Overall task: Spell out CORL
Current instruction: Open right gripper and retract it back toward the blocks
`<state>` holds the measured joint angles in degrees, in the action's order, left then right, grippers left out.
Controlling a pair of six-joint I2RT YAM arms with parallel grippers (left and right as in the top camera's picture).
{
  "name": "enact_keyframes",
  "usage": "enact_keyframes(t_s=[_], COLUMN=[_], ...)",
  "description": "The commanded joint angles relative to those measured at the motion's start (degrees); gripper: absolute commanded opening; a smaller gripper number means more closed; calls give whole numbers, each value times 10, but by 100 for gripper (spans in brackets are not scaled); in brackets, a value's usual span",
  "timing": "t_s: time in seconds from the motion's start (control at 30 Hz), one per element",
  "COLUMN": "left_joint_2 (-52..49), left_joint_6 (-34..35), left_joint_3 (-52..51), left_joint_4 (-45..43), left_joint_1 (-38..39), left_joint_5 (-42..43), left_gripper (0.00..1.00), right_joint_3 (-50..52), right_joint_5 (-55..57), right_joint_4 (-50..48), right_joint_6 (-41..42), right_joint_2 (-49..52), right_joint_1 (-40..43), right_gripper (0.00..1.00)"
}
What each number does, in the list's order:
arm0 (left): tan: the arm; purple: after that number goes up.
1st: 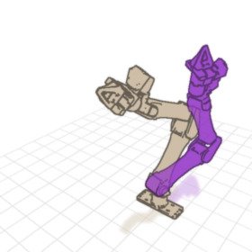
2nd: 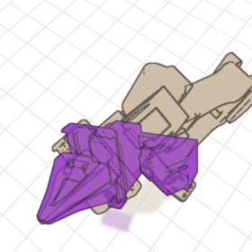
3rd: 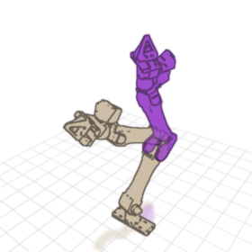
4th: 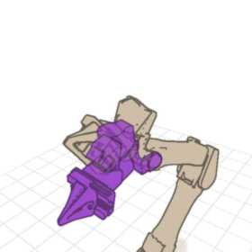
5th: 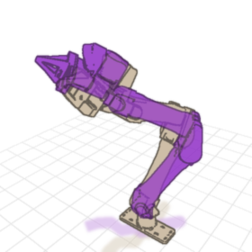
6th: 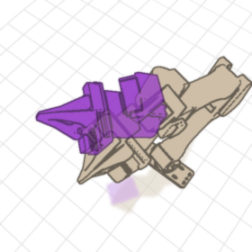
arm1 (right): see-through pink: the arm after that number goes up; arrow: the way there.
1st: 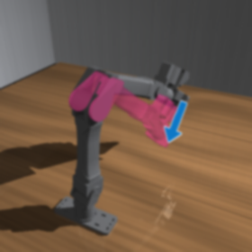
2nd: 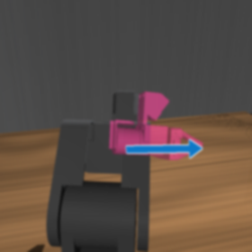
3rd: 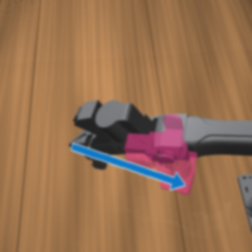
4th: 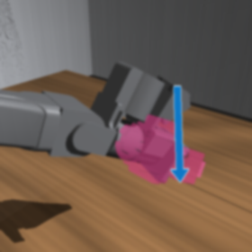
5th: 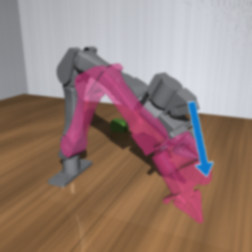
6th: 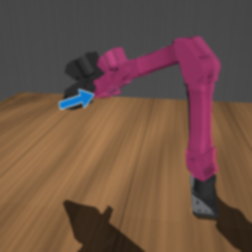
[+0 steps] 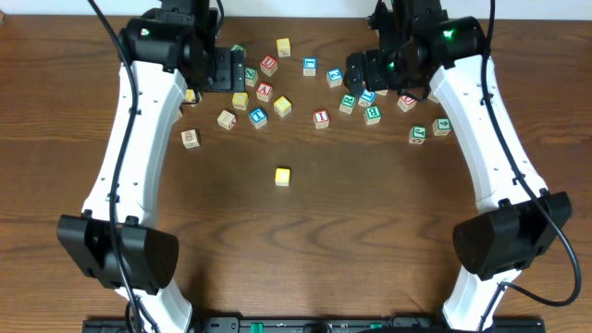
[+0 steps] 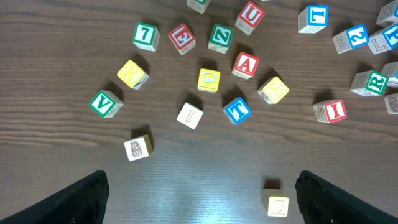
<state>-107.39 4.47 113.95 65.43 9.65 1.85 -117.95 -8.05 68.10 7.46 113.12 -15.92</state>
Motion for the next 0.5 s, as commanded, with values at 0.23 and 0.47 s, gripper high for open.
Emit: enact_keyframes(t_s=[0.23, 0.47], left_joint_2=[-1, -1], left_joint_6=[3, 3], left_joint_3=[8, 5], left_joint_4=[-3, -3], left_joint_1=[0, 0], left_joint_5=[5, 5], left_gripper=[95, 95], right_joint_3=[-4, -3], right_joint_5=[47, 47], right_joint_4=[-5, -5], right_joint_6=[33, 53], right_joint_2=[-5, -5], right_joint_1=[6, 4], right_gripper=[95, 92])
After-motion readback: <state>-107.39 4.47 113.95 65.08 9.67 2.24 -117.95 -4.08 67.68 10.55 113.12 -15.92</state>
